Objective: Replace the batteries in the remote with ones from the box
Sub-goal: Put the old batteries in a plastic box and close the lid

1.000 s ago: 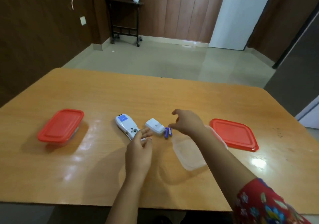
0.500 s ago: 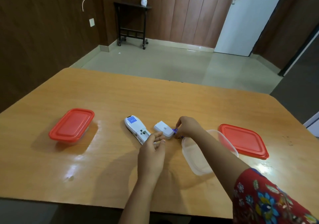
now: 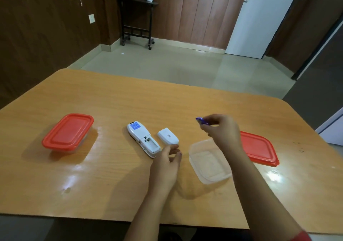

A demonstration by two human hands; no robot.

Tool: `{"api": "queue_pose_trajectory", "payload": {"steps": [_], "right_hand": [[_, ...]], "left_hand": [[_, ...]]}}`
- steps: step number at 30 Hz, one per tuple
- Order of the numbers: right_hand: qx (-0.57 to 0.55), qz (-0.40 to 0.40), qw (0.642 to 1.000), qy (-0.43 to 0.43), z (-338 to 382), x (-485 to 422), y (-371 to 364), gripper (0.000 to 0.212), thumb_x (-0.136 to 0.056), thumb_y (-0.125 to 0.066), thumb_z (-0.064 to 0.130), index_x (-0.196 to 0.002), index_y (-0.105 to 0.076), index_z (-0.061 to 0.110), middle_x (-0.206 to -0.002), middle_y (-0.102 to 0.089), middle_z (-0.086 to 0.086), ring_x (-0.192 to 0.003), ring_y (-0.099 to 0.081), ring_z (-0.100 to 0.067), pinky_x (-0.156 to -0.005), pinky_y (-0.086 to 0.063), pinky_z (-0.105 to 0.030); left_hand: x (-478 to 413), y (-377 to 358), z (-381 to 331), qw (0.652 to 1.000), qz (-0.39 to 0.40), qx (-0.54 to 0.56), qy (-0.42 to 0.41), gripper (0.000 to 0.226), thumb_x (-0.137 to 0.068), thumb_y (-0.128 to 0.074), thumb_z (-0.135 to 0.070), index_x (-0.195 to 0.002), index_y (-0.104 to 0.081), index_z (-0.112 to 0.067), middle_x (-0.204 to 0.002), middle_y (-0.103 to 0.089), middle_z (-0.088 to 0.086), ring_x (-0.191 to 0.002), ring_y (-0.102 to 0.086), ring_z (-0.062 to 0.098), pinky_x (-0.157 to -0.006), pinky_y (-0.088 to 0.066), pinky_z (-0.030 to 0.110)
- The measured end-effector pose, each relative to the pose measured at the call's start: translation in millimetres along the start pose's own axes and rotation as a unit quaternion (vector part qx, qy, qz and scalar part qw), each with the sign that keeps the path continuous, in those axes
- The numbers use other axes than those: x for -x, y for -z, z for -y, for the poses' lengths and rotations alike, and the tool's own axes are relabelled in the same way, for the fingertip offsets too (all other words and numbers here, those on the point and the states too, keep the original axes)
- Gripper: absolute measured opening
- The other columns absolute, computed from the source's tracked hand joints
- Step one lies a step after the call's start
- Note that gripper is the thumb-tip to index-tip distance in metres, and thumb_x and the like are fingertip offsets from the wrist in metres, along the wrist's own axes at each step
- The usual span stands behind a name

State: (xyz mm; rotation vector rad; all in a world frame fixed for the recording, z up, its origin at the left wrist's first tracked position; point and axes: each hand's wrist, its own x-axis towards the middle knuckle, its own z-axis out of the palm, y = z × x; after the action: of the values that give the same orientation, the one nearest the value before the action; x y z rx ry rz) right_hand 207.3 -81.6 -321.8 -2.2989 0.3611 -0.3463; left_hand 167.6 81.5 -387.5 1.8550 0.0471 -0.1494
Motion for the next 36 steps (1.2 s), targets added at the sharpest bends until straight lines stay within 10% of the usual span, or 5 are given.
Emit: {"api": "queue_pose_trajectory", "payload": {"steps": [11, 17, 23, 28, 36], "right_hand": [[0.143, 0.128, 0.978, -0.079, -56, 42, 24, 0.018, -0.073, -0.072, 0.013, -0.09, -0.076, 0.019, -0.08, -0.07, 0.003, -0.077, -0.06, -0.013, -0.056, -0.039, -0.024], [0.121, 0.243, 0.958, -0.096, -48, 37, 6, 0.01, -0.074, -0.073, 0.013, -0.084, -0.076, 0.011, -0.084, -0.075, -0.013, -0.069, -0.062, -0.015, -0.072, -0.054, -0.033], [0.15, 0.178, 0.971, -0.049, -53, 37, 8, 0.017, -0.078, -0.072, 0.023, -0.094, -0.075, 0.019, -0.086, -0.068, 0.008, -0.081, -0.06, -0.007, -0.066, -0.042, -0.021], [0.02, -0.117, 0.993, 0.001, -63, 35, 43, 0.012, -0.084, -0.065, 0.022, -0.085, -0.074, 0.014, -0.081, -0.073, -0.001, -0.076, -0.064, -0.012, -0.069, -0.045, -0.026], [0.231, -0.004, 0.947, -0.222, -140, 2, 28, 0.105, -0.067, -0.055, 0.079, -0.151, -0.021, 0.025, -0.159, -0.013, -0.016, -0.146, -0.005, -0.04, -0.117, -0.005, -0.05]], "left_hand": [[20, -41, -3, 0.999, 0.037, -0.017, 0.01, 0.053, -0.068, -0.056, -0.057, -0.117, -0.06, -0.038, -0.106, -0.069, -0.006, -0.098, -0.066, 0.02, -0.083, -0.056, 0.045], [20, -45, -11, 0.997, 0.042, 0.053, 0.026, 0.032, -0.083, -0.062, -0.017, -0.114, -0.063, -0.026, -0.089, -0.071, 0.0, -0.062, -0.066, 0.014, -0.05, -0.053, 0.028], [13, -35, -5, 0.995, 0.041, 0.079, 0.042, 0.037, -0.085, -0.06, -0.011, -0.121, -0.061, -0.017, -0.09, -0.071, 0.002, -0.048, -0.062, 0.008, -0.046, -0.048, 0.022], [6, -25, 1, 0.995, 0.009, 0.079, 0.052, 0.025, -0.086, -0.06, -0.014, -0.109, -0.064, -0.021, -0.073, -0.068, 0.001, -0.043, -0.056, 0.007, -0.047, -0.045, 0.021], [6, -19, 1, 0.995, -0.007, 0.084, 0.055, 0.02, -0.083, -0.055, -0.013, -0.091, -0.067, -0.027, -0.072, -0.069, 0.006, -0.054, -0.055, 0.018, -0.061, -0.046, 0.032]]}}
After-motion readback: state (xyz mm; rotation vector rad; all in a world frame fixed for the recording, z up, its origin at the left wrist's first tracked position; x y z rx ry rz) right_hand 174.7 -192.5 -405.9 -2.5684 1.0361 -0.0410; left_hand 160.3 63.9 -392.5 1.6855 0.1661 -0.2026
